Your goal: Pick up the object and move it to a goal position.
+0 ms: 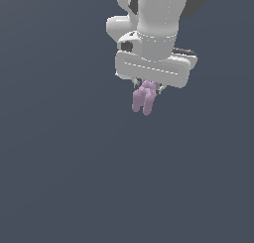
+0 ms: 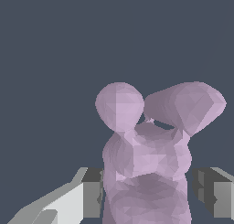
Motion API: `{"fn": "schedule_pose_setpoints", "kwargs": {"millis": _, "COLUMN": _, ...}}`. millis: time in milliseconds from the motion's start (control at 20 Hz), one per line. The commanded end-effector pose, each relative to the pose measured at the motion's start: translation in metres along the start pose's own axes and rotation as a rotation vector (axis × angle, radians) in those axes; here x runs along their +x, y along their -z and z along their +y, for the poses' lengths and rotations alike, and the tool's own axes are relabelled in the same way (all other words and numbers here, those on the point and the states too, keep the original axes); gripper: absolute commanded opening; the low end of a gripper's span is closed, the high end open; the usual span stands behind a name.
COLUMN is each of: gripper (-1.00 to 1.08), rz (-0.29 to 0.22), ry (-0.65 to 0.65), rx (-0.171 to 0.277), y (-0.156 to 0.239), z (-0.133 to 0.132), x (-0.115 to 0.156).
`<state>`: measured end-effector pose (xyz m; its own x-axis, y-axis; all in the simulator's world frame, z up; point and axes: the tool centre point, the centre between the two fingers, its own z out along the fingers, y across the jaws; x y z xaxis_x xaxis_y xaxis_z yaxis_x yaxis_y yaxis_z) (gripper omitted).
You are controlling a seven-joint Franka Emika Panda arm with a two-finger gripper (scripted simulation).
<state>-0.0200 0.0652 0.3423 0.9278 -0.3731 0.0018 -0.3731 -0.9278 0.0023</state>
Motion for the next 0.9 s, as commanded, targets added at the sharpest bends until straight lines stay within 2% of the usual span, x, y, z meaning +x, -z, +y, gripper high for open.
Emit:
{"fn": "schedule_pose_setpoints", "kwargs": {"millis": 0, "gripper": -1.0, "rz": -0.001, "ry": 0.0, "rx": 0.0, "y": 0.026, "z": -0.013, "x": -0.004}}
{"fn": "schedule_pose_setpoints", "kwargs": {"millis": 400, "gripper": -1.0, "rz": -0.001, "ry": 0.0, "rx": 0.001, "y": 0.092, "z": -0.049, "x": -0.012}}
{"fn": "schedule_pose_setpoints", "kwargs": {"millis": 850, "gripper": -1.0, "rz": -0.002, "ry": 0.0, "rx": 0.002, "y": 0.146, "z": -0.078, "x": -0.017}}
